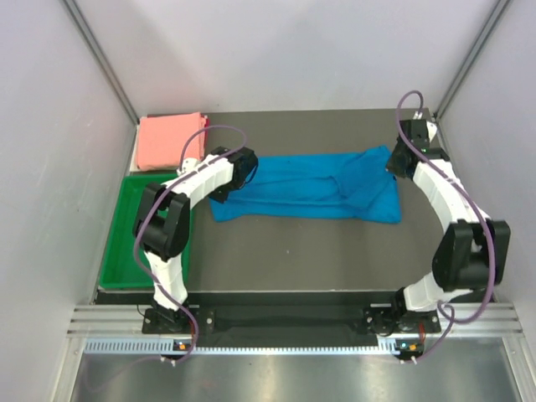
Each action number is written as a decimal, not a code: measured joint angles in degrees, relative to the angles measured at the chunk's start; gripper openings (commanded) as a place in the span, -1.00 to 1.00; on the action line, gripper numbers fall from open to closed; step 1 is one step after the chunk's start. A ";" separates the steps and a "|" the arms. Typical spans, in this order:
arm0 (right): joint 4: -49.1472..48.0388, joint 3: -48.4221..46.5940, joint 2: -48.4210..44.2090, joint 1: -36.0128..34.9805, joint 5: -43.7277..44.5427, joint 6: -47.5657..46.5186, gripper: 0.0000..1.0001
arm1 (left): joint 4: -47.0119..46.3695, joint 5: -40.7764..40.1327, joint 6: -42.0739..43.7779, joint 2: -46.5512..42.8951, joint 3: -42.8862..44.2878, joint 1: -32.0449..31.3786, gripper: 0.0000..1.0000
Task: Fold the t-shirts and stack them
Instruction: Fold the tshirt
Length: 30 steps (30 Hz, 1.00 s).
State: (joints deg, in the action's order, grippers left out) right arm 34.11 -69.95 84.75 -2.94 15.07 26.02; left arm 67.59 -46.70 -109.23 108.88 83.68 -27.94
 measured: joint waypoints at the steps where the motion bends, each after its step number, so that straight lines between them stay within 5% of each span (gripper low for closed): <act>1: -0.92 -1.99 2.89 0.66 -0.92 -0.48 -1.00 | -0.07 0.22 0.74 0.81 0.87 1.01 -1.00; 10: -1.38 -12.15 17.22 4.55 -6.32 -1.57 -1.00 | -1.27 2.34 6.99 9.05 8.13 4.85 -1.00; 30: 5.07 -18.95 22.21 9.42 -8.90 -1.53 -1.00 | -0.98 1.84 13.20 17.03 19.19 4.94 -1.00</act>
State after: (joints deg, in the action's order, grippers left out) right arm 39.18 -88.90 106.96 6.48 6.17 24.49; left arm 66.61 -44.86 -96.03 125.91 102.87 -23.00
